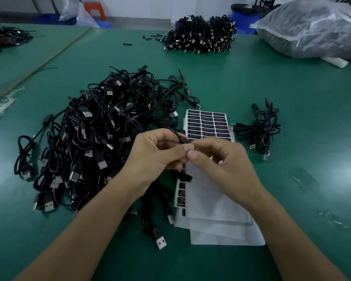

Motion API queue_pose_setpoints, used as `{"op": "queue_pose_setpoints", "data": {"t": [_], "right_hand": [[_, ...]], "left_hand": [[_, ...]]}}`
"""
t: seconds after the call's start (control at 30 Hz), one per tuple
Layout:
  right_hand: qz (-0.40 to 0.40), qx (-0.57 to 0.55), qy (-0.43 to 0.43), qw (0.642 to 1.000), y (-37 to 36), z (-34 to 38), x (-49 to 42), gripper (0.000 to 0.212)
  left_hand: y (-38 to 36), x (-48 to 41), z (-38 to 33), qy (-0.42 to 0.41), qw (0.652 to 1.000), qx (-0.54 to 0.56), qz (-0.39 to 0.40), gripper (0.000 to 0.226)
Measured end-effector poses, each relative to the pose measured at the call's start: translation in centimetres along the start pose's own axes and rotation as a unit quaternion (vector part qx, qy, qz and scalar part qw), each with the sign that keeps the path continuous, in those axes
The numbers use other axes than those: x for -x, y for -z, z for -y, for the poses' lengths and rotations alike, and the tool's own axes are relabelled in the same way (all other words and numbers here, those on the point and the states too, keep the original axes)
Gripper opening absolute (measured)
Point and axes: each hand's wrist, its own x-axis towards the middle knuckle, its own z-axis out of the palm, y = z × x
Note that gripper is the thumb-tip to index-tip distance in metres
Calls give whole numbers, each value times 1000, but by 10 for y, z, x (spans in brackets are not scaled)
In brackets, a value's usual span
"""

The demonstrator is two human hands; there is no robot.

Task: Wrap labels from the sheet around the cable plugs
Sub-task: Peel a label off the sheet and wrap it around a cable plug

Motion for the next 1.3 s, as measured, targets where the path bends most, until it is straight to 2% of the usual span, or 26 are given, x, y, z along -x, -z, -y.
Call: {"op": "queue_pose_setpoints", "data": {"t": [0.07, 0.13, 0.23, 0.3, 0.37, 0.43, 0.5, 0.57, 0.63, 0.77, 0.83, 0.93, 1.03, 1.13, 1.23, 1.3], "right_hand": [[17, -13, 2, 1000, -3, 1, 0, 11], [-13, -25, 8, 1000, -3, 1, 0, 16], [-85, -14, 18, 996, 2, -1, -2, 24], [-113, 2, 36, 993, 4, 0, -2, 26], [-112, -1, 47, 993, 6, 0, -2, 27], [-98, -13, 57, 993, 7, 0, -2, 25], [-83, -39, 64, 994, 9, 0, -2, 23], [-71, -39, 71, 994, 12, 0, -2, 25], [-62, -10, 70, 996, 14, 0, -1, 30], [-94, 26, -1, 995, 16, -2, -3, 31], [-128, 78, -66, 986, 21, -5, -3, 35], [-114, 229, -170, 952, 27, -8, 0, 66], [-66, 280, -242, 927, 28, -7, 3, 91], [-69, 261, -274, 923, 32, -4, 3, 90], [-80, 235, -290, 924, 34, -1, 4, 85], [-76, 258, -300, 915, 34, -2, 4, 97]], "left_hand": [[0, 0, 0, -1, 1000, 7, 4, 25], [0, 1, -1, -6, 1000, -3, 3, 20], [-2, 3, 3, -96, 982, -147, -75, 24], [-3, 5, 5, -208, 930, -266, -144, 30], [-4, 7, 2, -295, 868, -361, -172, 25], [-1, 6, 0, -336, 815, -456, -126, 29], [2, 4, 0, -319, 789, -523, -36, 39], [2, 4, 4, -283, 780, -557, 26, 44], [3, 2, 9, -261, 784, -561, 47, 43], [5, -3, 12, -259, 811, -525, 19, 19], [5, -3, 11, -261, 811, -524, -10, 20], [4, -2, 8, -243, 833, -494, -58, 23], [3, -1, 4, -265, 846, -452, -93, 25], [5, 0, -4, -308, 828, -455, -111, 26], [4, 1, -7, -322, 774, -534, -109, 25], [-1, 1, -4, -284, 740, -606, -70, 29]]}}
